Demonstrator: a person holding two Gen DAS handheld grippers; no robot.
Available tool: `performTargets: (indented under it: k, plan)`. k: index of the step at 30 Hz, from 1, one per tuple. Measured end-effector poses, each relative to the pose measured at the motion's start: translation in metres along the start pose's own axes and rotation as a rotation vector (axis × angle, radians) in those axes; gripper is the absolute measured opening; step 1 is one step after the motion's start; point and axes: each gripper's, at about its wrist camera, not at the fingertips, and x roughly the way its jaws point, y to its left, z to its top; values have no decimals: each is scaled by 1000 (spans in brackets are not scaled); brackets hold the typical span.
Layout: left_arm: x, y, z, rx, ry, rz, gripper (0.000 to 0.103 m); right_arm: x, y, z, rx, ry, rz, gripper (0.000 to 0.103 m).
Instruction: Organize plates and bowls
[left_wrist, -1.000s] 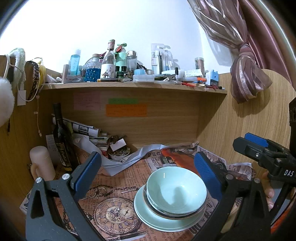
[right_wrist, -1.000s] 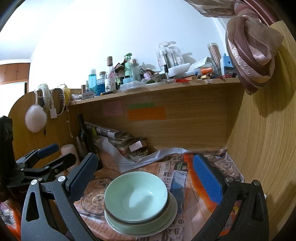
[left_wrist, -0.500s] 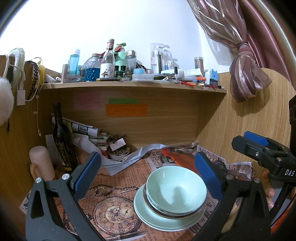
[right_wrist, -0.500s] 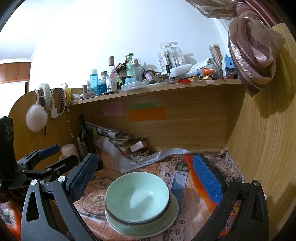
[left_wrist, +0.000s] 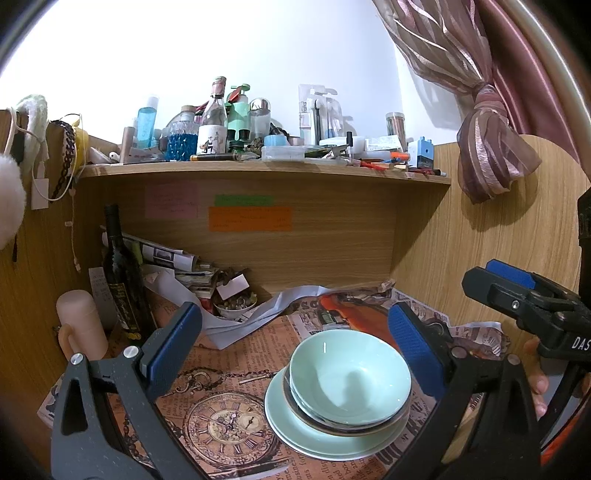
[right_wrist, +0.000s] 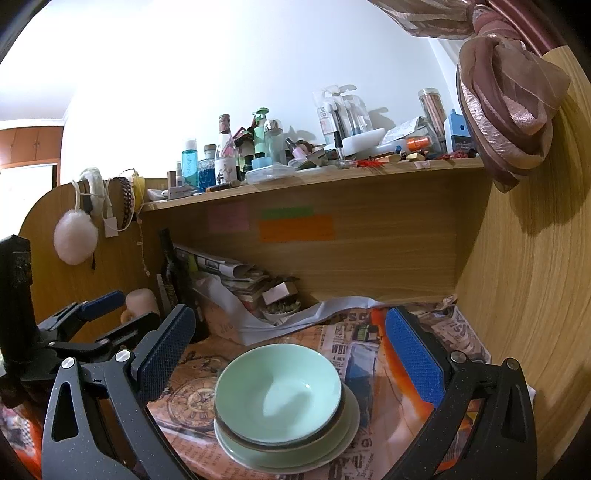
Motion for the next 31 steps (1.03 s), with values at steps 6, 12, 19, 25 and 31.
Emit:
performTargets:
  k: [6, 12, 19, 25, 31]
  plan:
    - [3, -1, 0, -5, 8, -13, 103, -1, 3, 0, -1, -2, 2, 103]
    - [3, -6, 0, 14, 1, -11, 103, -1, 3, 0, -1, 0, 2, 103]
    - [6, -5, -2, 9, 19, -33, 103, 1, 2, 0, 5, 6, -1, 103]
    - [8, -3, -3, -4, 27, -49, 103, 2, 2, -1, 3, 12, -6, 103]
    - [6, -3, -3, -1, 18, -55, 103, 7, 1, -4, 6, 22, -5, 103]
